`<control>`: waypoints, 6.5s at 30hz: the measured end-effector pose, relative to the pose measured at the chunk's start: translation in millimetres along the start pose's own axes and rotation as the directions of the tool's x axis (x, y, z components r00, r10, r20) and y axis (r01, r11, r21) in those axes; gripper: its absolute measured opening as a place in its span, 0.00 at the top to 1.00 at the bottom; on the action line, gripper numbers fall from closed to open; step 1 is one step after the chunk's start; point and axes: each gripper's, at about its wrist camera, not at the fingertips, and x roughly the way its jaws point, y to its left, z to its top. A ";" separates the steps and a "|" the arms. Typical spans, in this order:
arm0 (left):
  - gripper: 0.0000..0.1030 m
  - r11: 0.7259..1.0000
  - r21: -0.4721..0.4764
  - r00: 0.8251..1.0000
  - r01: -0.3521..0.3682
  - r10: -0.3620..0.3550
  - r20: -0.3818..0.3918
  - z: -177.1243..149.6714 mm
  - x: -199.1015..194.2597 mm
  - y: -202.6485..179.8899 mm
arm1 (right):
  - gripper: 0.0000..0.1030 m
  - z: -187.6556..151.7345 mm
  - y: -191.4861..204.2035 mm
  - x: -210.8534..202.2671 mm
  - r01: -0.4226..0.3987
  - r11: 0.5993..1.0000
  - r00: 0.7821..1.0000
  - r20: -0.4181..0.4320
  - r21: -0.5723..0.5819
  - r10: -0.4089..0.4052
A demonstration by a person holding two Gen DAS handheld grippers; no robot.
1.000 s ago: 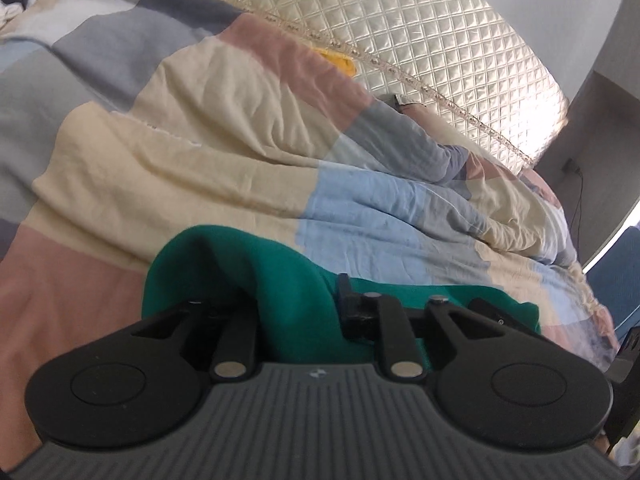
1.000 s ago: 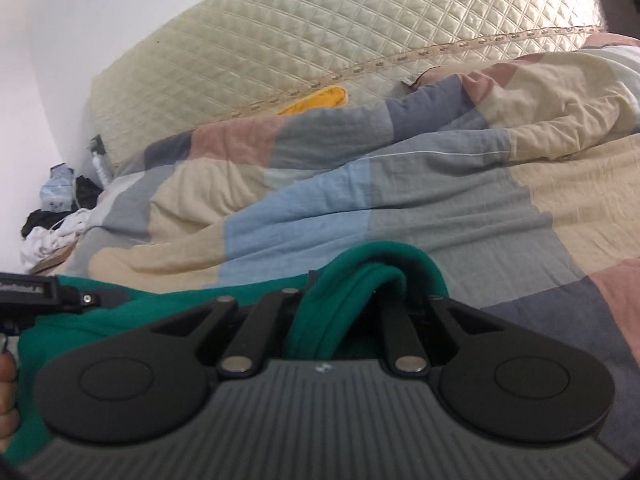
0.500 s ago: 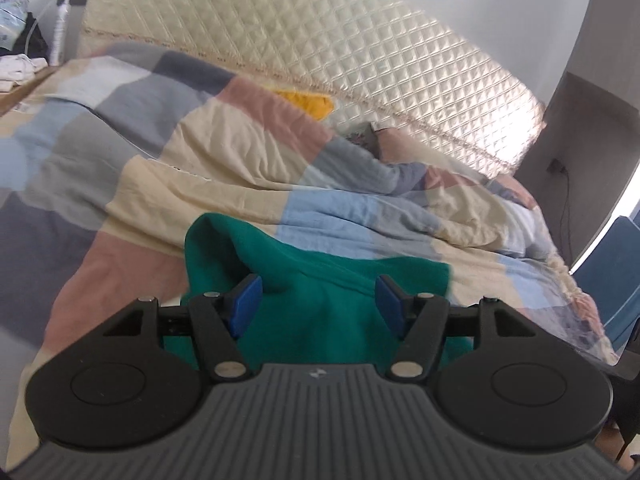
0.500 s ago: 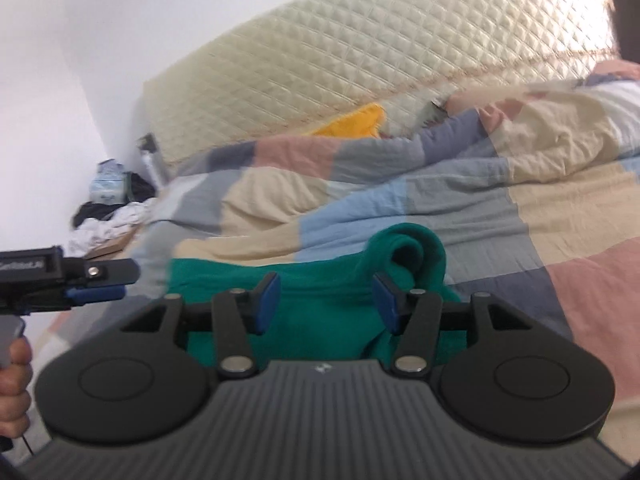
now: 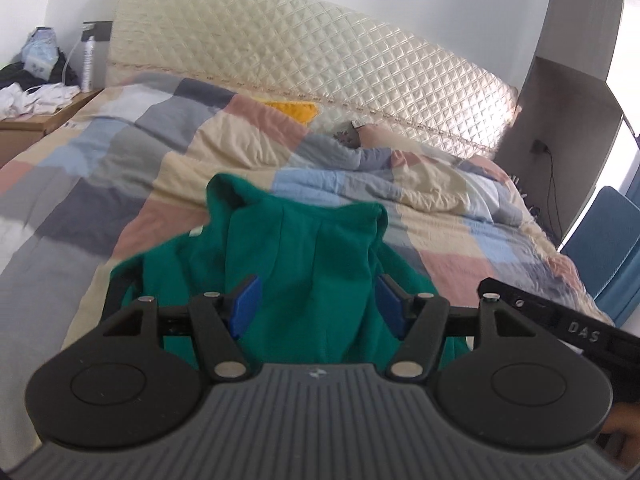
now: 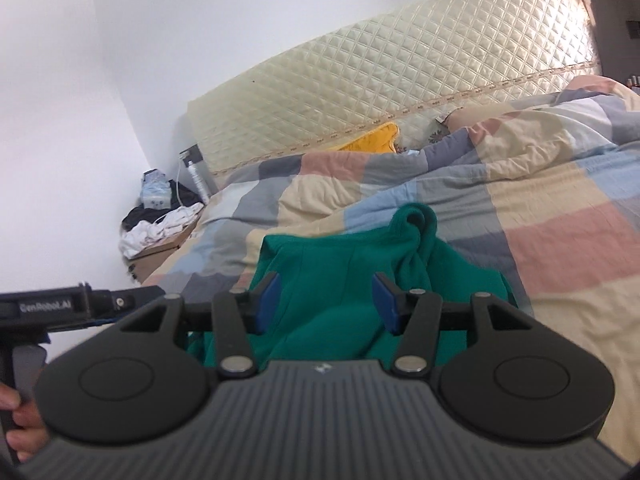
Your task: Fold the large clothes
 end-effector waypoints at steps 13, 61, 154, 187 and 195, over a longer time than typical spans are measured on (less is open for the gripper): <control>0.31 0.996 -0.072 0.989 -0.045 0.035 -0.141 -111.5 7.0 29.7 | 0.26 -67.8 -13.9 -20.0 0.103 0.993 0.992 -0.079 0.064 -0.098; 0.99 0.928 -0.296 0.972 -0.226 0.237 0.002 -8.2 -27.3 143.0 | 0.91 18.9 -141.8 -18.2 0.158 0.912 0.968 0.124 0.379 -0.219; 0.35 0.760 -0.098 0.765 -0.643 0.632 -0.125 -3.6 2.5 204.4 | 0.24 -63.9 -59.2 44.1 0.216 0.952 0.961 -0.217 0.215 -0.170; 0.91 0.984 -0.084 0.981 -0.156 0.145 -0.127 161.5 316.9 31.8 | 0.24 -94.4 -40.8 102.7 0.266 0.964 0.953 -0.162 0.031 -0.257; 0.91 0.958 0.011 0.954 -0.286 0.283 0.101 282.4 420.5 36.5 | 0.24 -98.6 -49.1 144.3 0.298 0.954 0.953 -0.043 -0.019 -0.299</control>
